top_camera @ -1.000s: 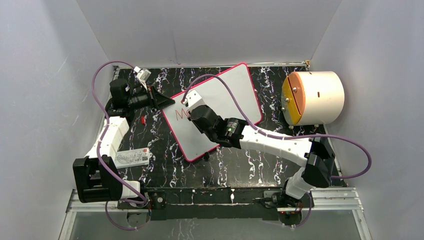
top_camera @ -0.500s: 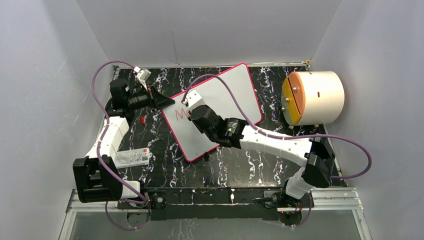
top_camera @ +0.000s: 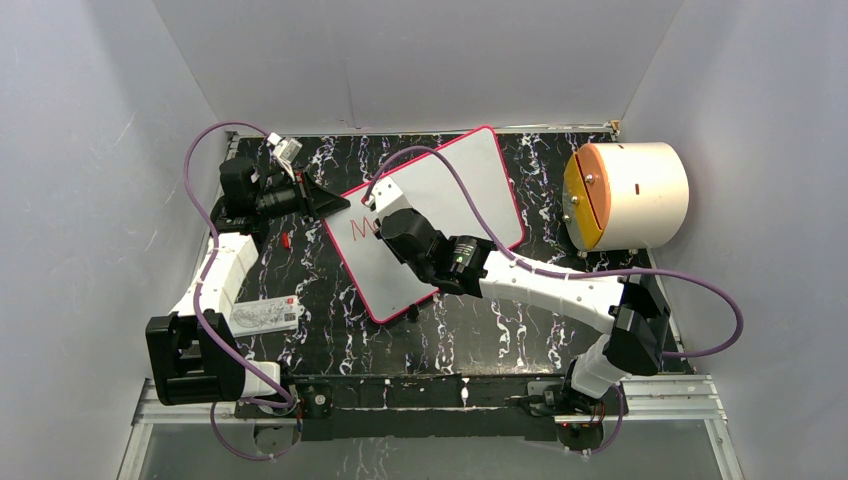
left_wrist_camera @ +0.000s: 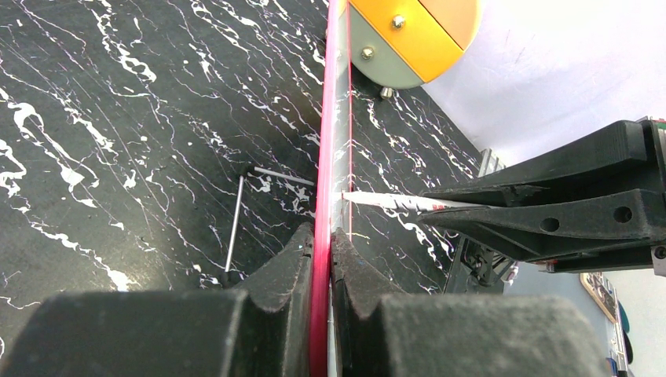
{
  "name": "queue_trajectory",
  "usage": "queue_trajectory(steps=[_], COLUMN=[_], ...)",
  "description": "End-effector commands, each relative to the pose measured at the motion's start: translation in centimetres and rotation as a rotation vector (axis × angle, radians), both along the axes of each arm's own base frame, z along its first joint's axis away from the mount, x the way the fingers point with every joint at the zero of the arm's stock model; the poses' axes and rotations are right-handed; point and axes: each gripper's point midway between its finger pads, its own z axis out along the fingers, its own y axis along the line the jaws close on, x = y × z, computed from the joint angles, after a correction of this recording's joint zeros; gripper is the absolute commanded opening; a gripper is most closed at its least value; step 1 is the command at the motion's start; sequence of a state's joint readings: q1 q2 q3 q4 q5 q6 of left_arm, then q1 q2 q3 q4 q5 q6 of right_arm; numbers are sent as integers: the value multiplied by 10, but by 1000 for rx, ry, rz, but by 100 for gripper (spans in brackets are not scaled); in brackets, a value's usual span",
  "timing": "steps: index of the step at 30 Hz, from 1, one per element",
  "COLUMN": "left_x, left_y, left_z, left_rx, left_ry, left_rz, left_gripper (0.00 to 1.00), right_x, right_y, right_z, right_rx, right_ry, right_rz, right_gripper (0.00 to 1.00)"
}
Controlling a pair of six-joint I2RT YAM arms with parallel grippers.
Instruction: Write a sentence on the whiteboard
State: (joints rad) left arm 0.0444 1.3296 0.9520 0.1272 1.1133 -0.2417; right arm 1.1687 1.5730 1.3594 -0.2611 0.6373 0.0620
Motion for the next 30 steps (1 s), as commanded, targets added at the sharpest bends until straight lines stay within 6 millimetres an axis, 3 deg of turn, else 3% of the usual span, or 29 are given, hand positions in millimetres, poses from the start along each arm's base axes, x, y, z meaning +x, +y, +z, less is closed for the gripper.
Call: queue_trajectory(steps=[1,11,25,30], left_x=[-13,-13,-12,-12], left_y=[-8,-8,-8,-8], left_z=[-30,-31,-30,-31], left_rx=[22,23,25,27], left_ry=[113,115,113,115], left_rz=[-30,-30,-28,-24], left_gripper=[0,0,0,0], right_x=[14,20,24,22], right_y=[3,2,-11,-14], right_z=[26,30,20,28], right_rx=[76,87,76,97], right_ry=[-69,-85,-56,-57], right_rz=[-34,-47,-82,-81], right_gripper=[0,0,0,0])
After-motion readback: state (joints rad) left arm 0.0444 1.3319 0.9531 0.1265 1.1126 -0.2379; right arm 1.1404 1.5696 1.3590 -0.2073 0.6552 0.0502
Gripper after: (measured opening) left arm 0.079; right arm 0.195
